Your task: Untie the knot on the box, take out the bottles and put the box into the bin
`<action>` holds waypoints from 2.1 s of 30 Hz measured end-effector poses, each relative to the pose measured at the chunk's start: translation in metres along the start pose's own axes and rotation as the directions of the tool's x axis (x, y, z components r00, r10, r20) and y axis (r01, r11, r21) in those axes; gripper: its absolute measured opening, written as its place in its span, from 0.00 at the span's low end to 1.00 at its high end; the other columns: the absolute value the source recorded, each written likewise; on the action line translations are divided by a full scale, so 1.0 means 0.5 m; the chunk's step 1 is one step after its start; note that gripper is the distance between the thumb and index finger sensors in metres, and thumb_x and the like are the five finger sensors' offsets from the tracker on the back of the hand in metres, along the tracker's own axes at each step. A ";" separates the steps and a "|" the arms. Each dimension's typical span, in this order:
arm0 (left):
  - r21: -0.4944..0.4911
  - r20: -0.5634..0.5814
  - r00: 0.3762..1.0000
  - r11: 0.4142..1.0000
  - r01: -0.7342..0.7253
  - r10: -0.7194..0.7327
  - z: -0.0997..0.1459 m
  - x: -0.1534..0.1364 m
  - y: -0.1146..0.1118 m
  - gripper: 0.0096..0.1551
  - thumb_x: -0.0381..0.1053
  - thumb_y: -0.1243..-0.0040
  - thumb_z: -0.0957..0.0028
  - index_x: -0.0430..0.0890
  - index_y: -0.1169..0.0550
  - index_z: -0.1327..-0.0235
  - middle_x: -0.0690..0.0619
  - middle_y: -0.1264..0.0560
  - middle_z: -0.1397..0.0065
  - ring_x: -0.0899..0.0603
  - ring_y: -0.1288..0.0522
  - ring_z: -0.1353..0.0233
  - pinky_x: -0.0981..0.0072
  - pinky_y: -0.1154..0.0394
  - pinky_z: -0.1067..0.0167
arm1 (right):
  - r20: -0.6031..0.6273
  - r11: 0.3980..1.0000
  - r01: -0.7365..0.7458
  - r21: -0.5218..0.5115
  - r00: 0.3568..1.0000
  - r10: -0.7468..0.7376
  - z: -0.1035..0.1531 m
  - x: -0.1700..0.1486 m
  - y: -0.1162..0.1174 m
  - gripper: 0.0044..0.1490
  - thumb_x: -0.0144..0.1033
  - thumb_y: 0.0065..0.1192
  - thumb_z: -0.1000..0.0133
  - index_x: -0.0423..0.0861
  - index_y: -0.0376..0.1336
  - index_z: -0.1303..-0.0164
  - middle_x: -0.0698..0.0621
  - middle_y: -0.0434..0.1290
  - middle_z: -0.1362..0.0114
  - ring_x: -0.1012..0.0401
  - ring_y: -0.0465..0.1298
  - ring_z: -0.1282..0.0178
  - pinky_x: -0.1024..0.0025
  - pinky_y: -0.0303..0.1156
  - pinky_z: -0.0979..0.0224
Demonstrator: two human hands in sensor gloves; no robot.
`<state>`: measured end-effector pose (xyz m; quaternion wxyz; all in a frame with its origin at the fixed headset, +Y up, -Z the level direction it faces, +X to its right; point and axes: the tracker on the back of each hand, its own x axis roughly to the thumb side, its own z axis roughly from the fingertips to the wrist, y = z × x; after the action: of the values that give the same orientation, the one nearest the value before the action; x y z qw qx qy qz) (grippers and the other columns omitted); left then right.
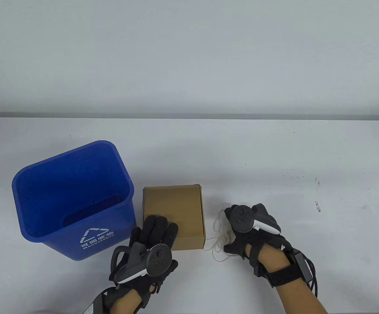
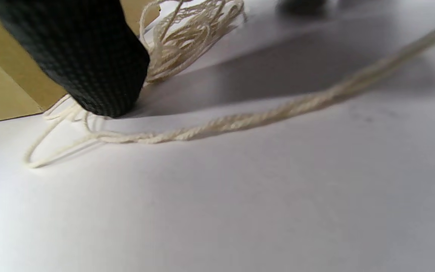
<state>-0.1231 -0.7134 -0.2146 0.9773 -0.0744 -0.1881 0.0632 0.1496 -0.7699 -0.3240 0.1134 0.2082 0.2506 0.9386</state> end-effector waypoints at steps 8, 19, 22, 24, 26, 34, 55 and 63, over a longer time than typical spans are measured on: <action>-0.001 -0.001 1.000 1.000 0.001 -0.001 -0.001 0.001 0.000 0.60 0.63 0.37 0.50 0.54 0.61 0.19 0.45 0.67 0.16 0.28 0.68 0.16 0.20 0.57 0.27 | -0.014 0.976 -0.063 -0.206 0.998 0.061 -0.003 0.003 -0.010 0.39 0.51 0.69 0.49 0.48 0.59 0.31 0.43 0.50 0.19 0.38 0.54 0.23 0.38 0.55 0.28; -0.001 0.000 1.000 1.000 -0.001 0.001 -0.001 0.000 0.000 0.59 0.63 0.37 0.49 0.54 0.60 0.19 0.45 0.67 0.16 0.28 0.68 0.16 0.20 0.57 0.27 | -0.105 0.948 0.071 -0.310 0.989 -0.109 0.022 -0.017 -0.050 0.37 0.45 0.69 0.49 0.45 0.61 0.32 0.43 0.65 0.28 0.44 0.72 0.35 0.48 0.70 0.38; -0.002 0.001 1.000 1.000 -0.001 0.001 -0.001 0.000 0.001 0.59 0.63 0.38 0.49 0.54 0.60 0.19 0.45 0.67 0.16 0.28 0.68 0.16 0.20 0.57 0.27 | -0.041 0.944 0.188 -0.271 0.978 -0.207 0.048 -0.033 -0.066 0.48 0.50 0.61 0.46 0.41 0.47 0.22 0.39 0.54 0.21 0.36 0.63 0.28 0.39 0.62 0.33; -0.005 0.000 1.000 1.000 -0.003 0.003 -0.002 0.000 0.001 0.59 0.62 0.38 0.49 0.54 0.60 0.19 0.44 0.67 0.16 0.28 0.68 0.16 0.20 0.57 0.27 | 0.002 0.961 0.219 -0.171 0.975 -0.222 0.058 -0.037 -0.066 0.56 0.55 0.62 0.47 0.40 0.40 0.20 0.37 0.44 0.18 0.31 0.51 0.23 0.31 0.52 0.29; -0.005 0.000 1.000 1.000 -0.003 0.003 -0.002 0.000 0.001 0.59 0.62 0.37 0.49 0.53 0.60 0.19 0.44 0.67 0.16 0.28 0.68 0.16 0.19 0.57 0.27 | -0.010 0.988 0.153 -0.032 0.988 -0.153 0.056 -0.032 -0.053 0.64 0.59 0.64 0.48 0.39 0.33 0.20 0.38 0.35 0.17 0.30 0.41 0.21 0.28 0.44 0.28; -0.007 0.001 1.000 1.000 -0.004 0.004 -0.001 0.000 0.001 0.59 0.62 0.37 0.49 0.53 0.60 0.19 0.45 0.67 0.16 0.28 0.68 0.16 0.20 0.57 0.27 | -0.123 0.994 -0.062 0.087 0.990 0.073 0.003 -0.016 -0.015 0.77 0.59 0.71 0.53 0.37 0.23 0.26 0.38 0.23 0.21 0.32 0.38 0.22 0.32 0.43 0.26; -0.006 -0.005 1.000 1.000 0.004 -0.004 -0.001 0.003 0.000 0.60 0.63 0.37 0.49 0.53 0.61 0.19 0.44 0.67 0.17 0.28 0.68 0.16 0.19 0.57 0.27 | -0.094 0.963 -0.228 -0.144 0.972 0.216 -0.028 0.044 -0.045 0.25 0.39 0.74 0.50 0.47 0.70 0.43 0.47 0.75 0.39 0.59 0.80 0.51 0.64 0.81 0.51; 0.008 -0.003 1.000 1.000 0.008 -0.008 0.000 0.004 0.000 0.60 0.63 0.37 0.50 0.53 0.60 0.19 0.44 0.67 0.16 0.28 0.68 0.16 0.19 0.57 0.27 | -0.031 0.954 -0.224 -0.199 0.975 0.222 -0.021 0.041 -0.042 0.23 0.39 0.75 0.50 0.45 0.72 0.48 0.46 0.77 0.44 0.60 0.83 0.57 0.64 0.82 0.55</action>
<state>-0.1211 -0.7132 -0.2138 0.9781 -0.0698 -0.1867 0.0599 0.1289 -0.7503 -0.3365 0.0262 0.2187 0.1298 0.9668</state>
